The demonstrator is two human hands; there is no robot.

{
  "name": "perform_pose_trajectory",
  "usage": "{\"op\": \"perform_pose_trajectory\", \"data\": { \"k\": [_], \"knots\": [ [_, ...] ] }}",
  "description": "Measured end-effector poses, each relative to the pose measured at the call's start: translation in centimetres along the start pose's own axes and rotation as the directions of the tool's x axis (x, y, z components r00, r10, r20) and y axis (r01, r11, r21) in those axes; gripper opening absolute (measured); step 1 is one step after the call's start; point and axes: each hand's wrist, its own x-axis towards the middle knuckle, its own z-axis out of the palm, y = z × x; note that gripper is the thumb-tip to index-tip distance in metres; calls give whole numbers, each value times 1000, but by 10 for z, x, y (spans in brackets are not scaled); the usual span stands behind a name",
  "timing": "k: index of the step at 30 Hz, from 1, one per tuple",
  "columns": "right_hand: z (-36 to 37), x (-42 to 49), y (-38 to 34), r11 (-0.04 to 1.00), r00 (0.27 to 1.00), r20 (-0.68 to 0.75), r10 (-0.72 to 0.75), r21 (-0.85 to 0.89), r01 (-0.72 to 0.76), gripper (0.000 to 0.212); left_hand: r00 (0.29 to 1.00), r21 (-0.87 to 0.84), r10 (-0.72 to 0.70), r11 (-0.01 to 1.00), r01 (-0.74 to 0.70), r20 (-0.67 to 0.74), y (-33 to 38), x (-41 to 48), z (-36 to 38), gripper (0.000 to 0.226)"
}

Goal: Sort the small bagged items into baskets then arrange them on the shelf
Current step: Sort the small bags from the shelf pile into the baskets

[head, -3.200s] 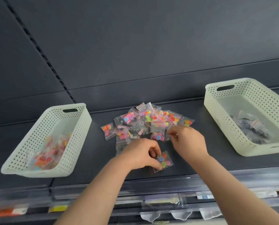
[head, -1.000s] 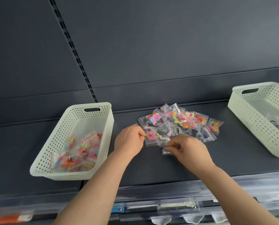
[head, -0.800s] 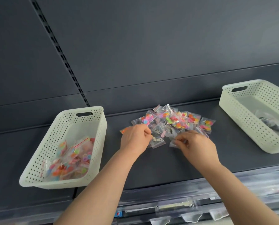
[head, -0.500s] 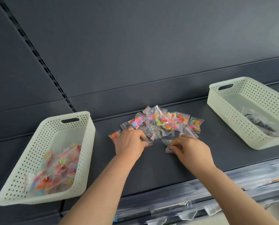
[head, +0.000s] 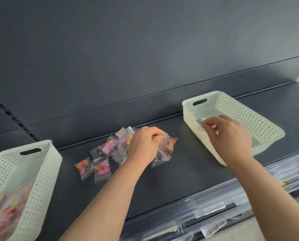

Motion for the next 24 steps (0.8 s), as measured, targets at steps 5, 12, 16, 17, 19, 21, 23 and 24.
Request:
{"op": "perform_pose_trajectory", "data": {
  "k": [5, 12, 16, 17, 19, 21, 23, 24],
  "knots": [
    [-13, 11, 57, 986, 982, 140, 128, -122, -111, 22, 988, -31, 144, 989, -143, 51, 68, 23, 46, 17],
    [-7, 10, 67, 996, 987, 140, 84, -36, -79, 21, 980, -40, 192, 981, -190, 50, 110, 48, 87, 21],
    [-9, 12, 67, 998, 996, 93, 14, -70, -7, 21, 990, 33, 136, 990, -137, 30, 90, 45, 84, 26],
    [-9, 12, 63, 997, 997, 72, -18, -70, 23, 20, 995, 58, 97, 994, -97, 17, 80, 42, 80, 27],
    [-7, 12, 52, 996, 995, 65, -82, -39, 85, 18, 1000, 75, 3, 997, 0, -30, 56, 35, 67, 28],
    [-1, 11, 32, 987, 983, 81, -162, 7, 162, 13, 991, 60, -88, 994, 95, -103, 31, 28, 49, 26],
    [8, 8, 12, 965, 964, 70, -258, 62, 254, 12, 970, 86, -176, 978, 192, -165, 9, 19, 33, 24],
    [15, 6, 3, 952, 950, 79, -302, 79, 296, 11, 962, 100, -209, 968, 229, -178, 0, 14, 26, 23]
  ]
}}
